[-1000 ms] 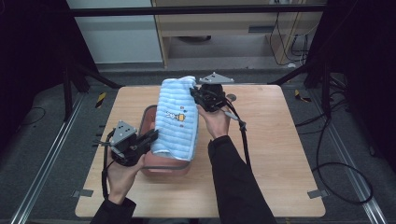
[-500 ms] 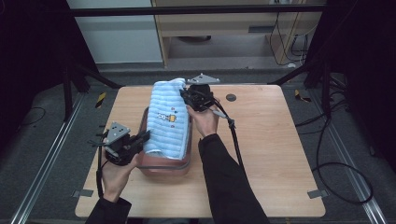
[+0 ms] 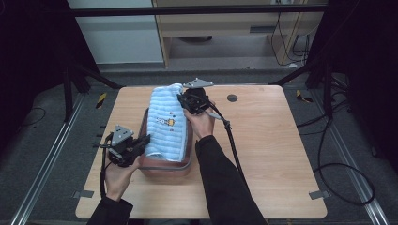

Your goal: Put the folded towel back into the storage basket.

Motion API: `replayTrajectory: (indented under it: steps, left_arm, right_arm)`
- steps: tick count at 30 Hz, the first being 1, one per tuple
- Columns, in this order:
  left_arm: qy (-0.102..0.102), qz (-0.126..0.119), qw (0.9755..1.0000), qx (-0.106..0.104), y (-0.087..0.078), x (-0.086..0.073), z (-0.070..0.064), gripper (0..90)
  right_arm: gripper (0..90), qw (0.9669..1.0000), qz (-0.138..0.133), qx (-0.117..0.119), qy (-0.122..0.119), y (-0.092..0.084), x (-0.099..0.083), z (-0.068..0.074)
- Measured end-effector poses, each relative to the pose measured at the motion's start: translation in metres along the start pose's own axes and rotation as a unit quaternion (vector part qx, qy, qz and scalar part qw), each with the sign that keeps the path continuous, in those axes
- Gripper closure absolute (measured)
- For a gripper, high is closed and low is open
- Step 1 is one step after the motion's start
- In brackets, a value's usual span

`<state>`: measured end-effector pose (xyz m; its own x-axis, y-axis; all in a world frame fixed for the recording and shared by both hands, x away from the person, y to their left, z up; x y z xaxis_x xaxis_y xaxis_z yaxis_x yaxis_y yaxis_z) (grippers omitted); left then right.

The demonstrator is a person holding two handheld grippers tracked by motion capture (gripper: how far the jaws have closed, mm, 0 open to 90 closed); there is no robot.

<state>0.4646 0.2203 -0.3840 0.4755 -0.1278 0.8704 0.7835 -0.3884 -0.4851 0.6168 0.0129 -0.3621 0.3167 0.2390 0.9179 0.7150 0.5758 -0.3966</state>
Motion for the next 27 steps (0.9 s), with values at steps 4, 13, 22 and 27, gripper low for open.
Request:
replayTrajectory:
  steps: [4,13,22,27]
  left_arm:
    - [0.004,0.009,0.9999,0.002,0.005,-0.004,0.0,85.1]
    - [0.007,0.032,0.9994,0.01,0.016,-0.015,0.005,85.1]
    - [0.015,0.05,0.9985,0.016,0.022,-0.025,0.004,85.0]
    - [0.019,0.06,0.9979,0.02,0.027,-0.03,0.004,85.0]
  right_arm:
    - [83.0,1.0,0.007,-0.001,-0.004,0.005,-0.006,0.0]
    - [82.9,0.9998,0.02,0.002,0.003,0.015,-0.022,0.0]
    - [82.9,0.9995,0.03,0.004,0.003,0.022,-0.033,-0.001]
    - [82.9,0.9993,0.038,0.003,0.004,0.026,-0.041,-0.001]
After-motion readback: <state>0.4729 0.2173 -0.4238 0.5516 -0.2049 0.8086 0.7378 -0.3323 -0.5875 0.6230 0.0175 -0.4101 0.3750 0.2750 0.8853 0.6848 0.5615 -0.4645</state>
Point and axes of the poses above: each handheld gripper's, and its own axes: y roughly forward along the jaws, x roughly out of its top, z roughly to its left, the point moved 2 cm from there along y, roughly forward along the jaws, and after that the axes turned 3 degrees about -y, right-handed, at the moved point
